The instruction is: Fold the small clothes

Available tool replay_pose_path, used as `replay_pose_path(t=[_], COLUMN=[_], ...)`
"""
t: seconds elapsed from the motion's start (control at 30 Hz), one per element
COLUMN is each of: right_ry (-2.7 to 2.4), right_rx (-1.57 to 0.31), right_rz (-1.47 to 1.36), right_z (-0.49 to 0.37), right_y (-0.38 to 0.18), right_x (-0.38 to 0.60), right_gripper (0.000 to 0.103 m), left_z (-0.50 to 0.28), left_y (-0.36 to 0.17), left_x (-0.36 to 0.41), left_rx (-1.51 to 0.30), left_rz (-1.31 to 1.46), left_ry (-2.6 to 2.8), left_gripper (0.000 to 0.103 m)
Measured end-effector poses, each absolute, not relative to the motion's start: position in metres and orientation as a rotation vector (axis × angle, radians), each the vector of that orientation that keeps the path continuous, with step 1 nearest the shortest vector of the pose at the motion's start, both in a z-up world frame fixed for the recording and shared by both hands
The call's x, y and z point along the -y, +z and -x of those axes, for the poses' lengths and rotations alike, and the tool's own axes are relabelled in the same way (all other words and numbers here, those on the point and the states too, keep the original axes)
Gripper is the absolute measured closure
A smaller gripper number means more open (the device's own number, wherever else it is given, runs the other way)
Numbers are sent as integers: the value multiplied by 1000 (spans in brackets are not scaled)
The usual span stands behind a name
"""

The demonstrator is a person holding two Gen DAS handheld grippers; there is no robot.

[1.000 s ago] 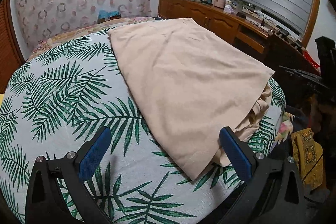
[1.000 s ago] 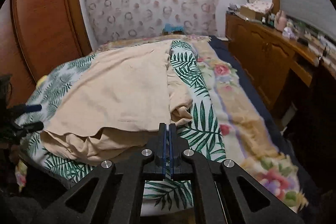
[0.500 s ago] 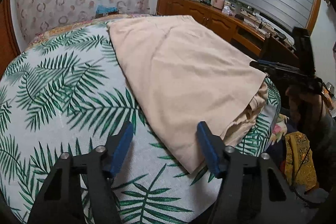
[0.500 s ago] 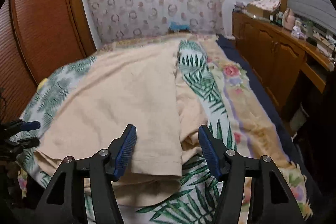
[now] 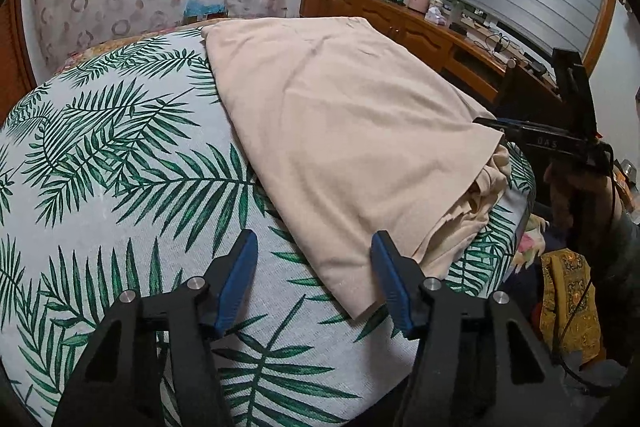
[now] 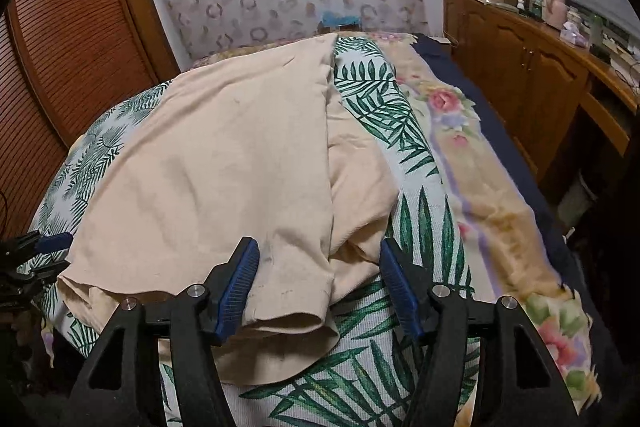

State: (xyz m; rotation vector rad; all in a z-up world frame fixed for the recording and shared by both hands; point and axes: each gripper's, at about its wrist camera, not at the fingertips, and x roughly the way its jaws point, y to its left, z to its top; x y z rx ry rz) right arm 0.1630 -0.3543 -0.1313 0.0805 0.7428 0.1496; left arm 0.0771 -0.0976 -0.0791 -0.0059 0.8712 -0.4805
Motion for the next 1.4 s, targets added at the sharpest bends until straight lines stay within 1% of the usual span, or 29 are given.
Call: replay_pose_path(t=[0.07, 0.37, 0.4, 0.43, 0.47, 0.5, 0.53, 0.57, 0.6, 0.63, 0.67, 0.7, 0.73, 0.8, 0.83, 1.1, 1.4], right_ry=[117, 191, 208, 223, 232, 246, 264, 278, 300, 314, 326, 332, 333, 340, 343, 375, 406], right_rx=[-738, -752, -753, -754, -755, -758, -762, -765, -769, -771, -769, -765, -761, -745, -732, -596, -534], right_rz=[-65, -55, -56, -56, -55, -54, -56, -59, -66, -73, -82, -84, -82, -84, -89, -108, -87], right_z=[-162, -163, -162, -162, -162, -161, -162, -162, -163, -163, -163, -163, -163, -162, -161, -164, -225], right_y=[-131, -135, -135, -135, -135, -135, -135, -135, -135, -136, -136, -136, -136, -135, -133, -91, -56], right_x=[353, 343, 342, 340, 339, 338, 337, 337, 336, 336, 337, 338, 337, 338, 339, 347, 342], right_gripper=[33, 33, 39, 42, 49, 58, 62, 70, 78, 81, 83, 85, 85, 86, 87, 87, 88], left_z=[-75, -70, -70, -69, -69, -68, -68, -68, -68, -69, -69, -70, -71, -70, -69, -88, -177], left_y=[-80, -79, -79, -79, -79, -79, -79, -79, -80, -80, -81, -81, -81, -76, -72, -16, 12], left_x=[99, 104, 105, 106, 107, 109, 110, 110, 111, 111, 111, 111, 110, 109, 108, 96, 79], left_rx=[-869, -871, -872, -870, -869, -867, -867, -865, -865, -867, -867, -871, -874, -858, -842, -695, -639], left_rz=[10, 58, 60, 63, 63, 61, 60, 60, 61, 63, 68, 77, 91, 104, 105, 148, 160], left_ry=[-482, -514, -520, -526, -527, -529, -533, -533, -537, -540, -543, -549, -551, -556, -556, -585, -508], left_gripper=[47, 47, 47, 47, 47, 50, 55, 58, 69, 77, 82, 89, 93, 97, 98, 98, 98])
